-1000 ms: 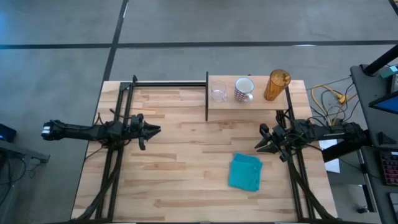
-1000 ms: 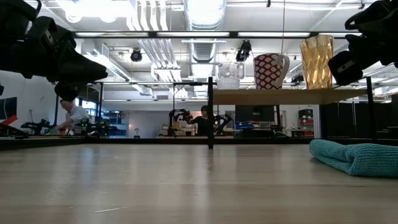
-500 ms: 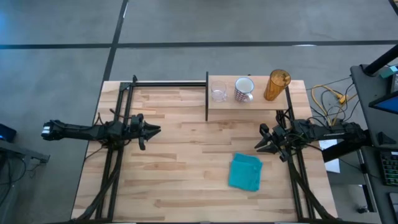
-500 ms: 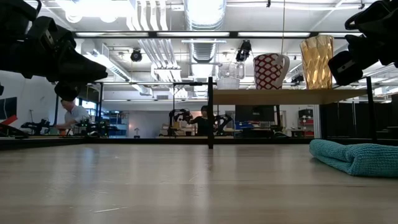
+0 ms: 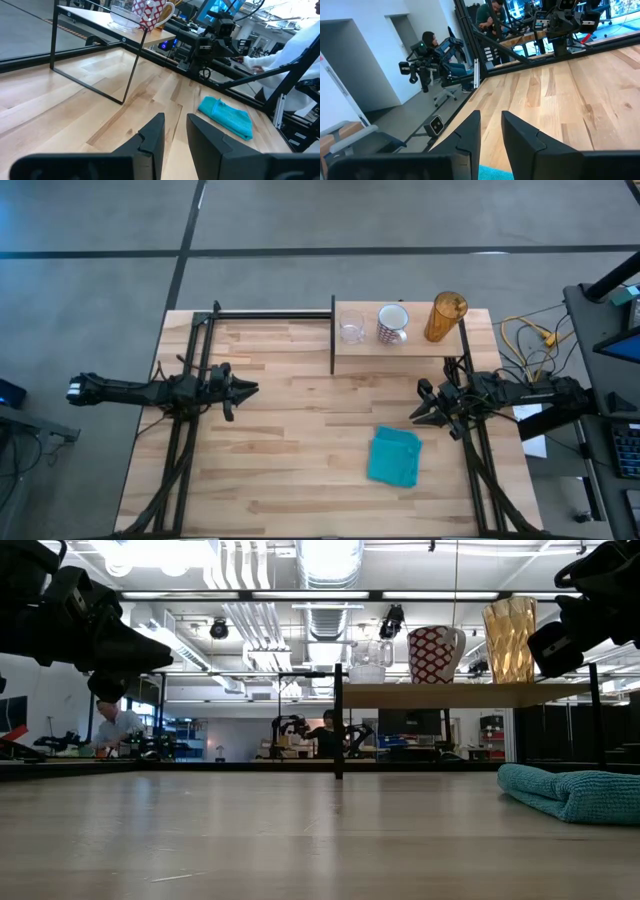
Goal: Stack small to large cups/mugs on shelf
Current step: Return to Home Position
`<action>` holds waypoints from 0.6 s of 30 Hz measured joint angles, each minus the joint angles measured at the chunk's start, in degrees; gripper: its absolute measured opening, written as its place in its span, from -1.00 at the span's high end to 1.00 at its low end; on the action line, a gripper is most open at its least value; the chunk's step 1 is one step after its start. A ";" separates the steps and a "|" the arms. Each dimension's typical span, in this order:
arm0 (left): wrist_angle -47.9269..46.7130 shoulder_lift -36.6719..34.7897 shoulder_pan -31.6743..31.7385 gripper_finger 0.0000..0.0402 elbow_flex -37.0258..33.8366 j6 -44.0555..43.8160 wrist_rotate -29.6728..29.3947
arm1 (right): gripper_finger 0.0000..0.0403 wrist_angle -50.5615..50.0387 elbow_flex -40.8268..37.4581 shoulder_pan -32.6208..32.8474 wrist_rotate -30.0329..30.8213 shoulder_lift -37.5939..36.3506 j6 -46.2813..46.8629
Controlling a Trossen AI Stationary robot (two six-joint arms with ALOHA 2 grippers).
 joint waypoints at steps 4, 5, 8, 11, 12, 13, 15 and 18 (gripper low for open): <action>0.00 0.00 0.00 0.66 0.00 0.00 0.00 | 0.62 0.00 0.00 0.00 0.00 0.00 0.00; -0.02 0.00 0.00 0.66 0.00 -0.02 0.02 | 0.61 0.00 0.00 0.02 0.00 -0.01 0.00; 0.00 0.00 0.00 0.66 0.00 -0.02 0.00 | 0.60 0.00 0.00 0.00 0.00 -0.01 0.00; -0.01 0.00 0.00 0.66 0.01 -0.01 0.00 | 0.62 -0.01 0.00 0.00 0.00 -0.01 0.00; 0.00 0.00 0.00 0.66 0.01 -0.01 0.00 | 0.63 -0.01 0.00 0.00 0.00 0.00 0.00; 0.00 0.00 0.00 0.66 0.00 -0.01 0.01 | 0.63 -0.01 0.00 0.00 0.00 -0.01 0.00; 0.00 0.00 0.00 0.66 0.00 -0.02 0.00 | 0.64 -0.02 0.00 0.00 0.00 -0.01 0.00; 0.00 0.00 0.00 0.66 0.00 0.00 0.00 | 0.65 -0.02 0.00 0.00 0.00 -0.01 0.00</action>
